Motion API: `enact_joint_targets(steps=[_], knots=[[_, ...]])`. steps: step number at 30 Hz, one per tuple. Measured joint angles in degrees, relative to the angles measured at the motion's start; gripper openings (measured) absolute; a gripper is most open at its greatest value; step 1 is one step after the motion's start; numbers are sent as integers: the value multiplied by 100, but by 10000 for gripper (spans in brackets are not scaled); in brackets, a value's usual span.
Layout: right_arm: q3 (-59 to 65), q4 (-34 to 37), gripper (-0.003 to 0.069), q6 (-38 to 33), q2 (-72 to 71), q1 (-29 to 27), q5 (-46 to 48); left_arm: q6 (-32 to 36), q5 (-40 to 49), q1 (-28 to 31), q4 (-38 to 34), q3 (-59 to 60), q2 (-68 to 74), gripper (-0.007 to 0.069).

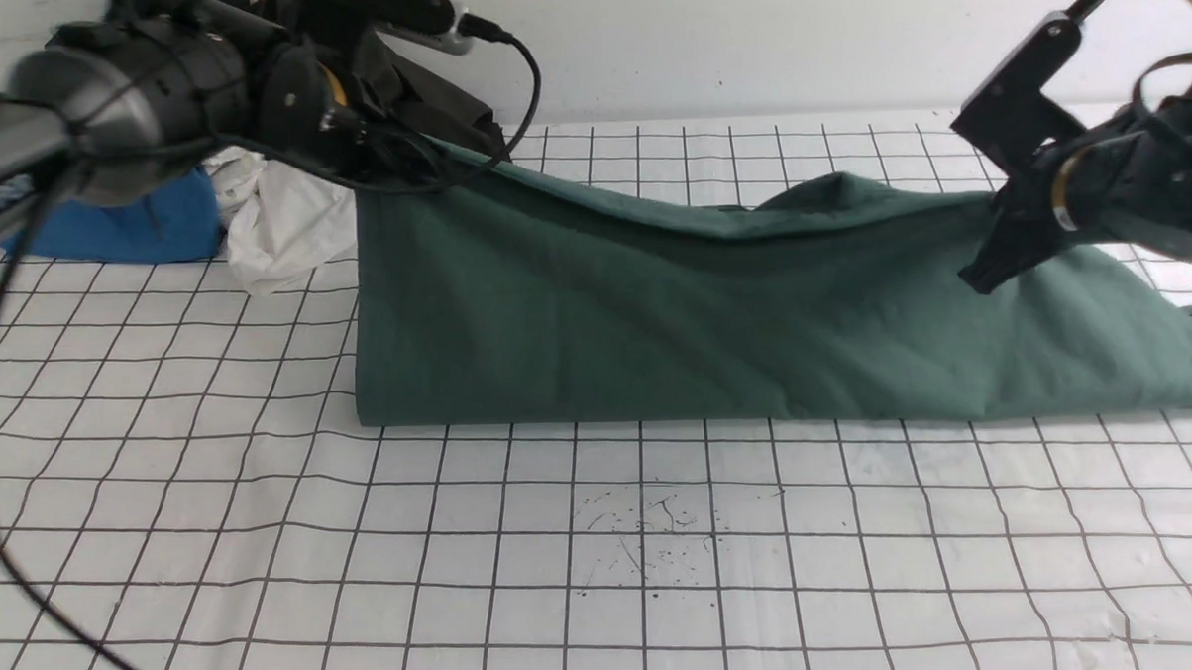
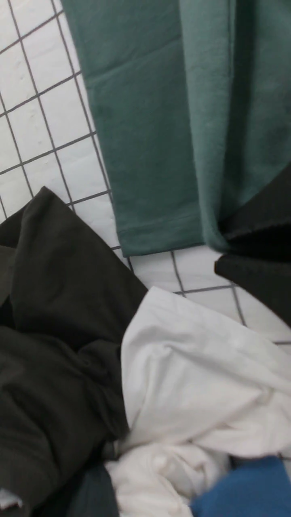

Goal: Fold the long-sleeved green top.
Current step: Use both arms to drag the lower edge of the fabric forward and fold it over the upper edge

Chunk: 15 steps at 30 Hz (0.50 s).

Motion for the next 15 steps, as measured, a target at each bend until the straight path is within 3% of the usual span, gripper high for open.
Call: enact_joint_targets(steps=[8,11,15], knots=[[-1422,165,136,220,1186,0,913,-214,1370,0,0,-2610,2064,230],[-1864,683,177,642,1200,0,1564,-241,2077,1,-5,-3372,2341,326],[-2232,1598,162,278,1112,50,2127,-190,2328,1,0,-3725,2250,346]])
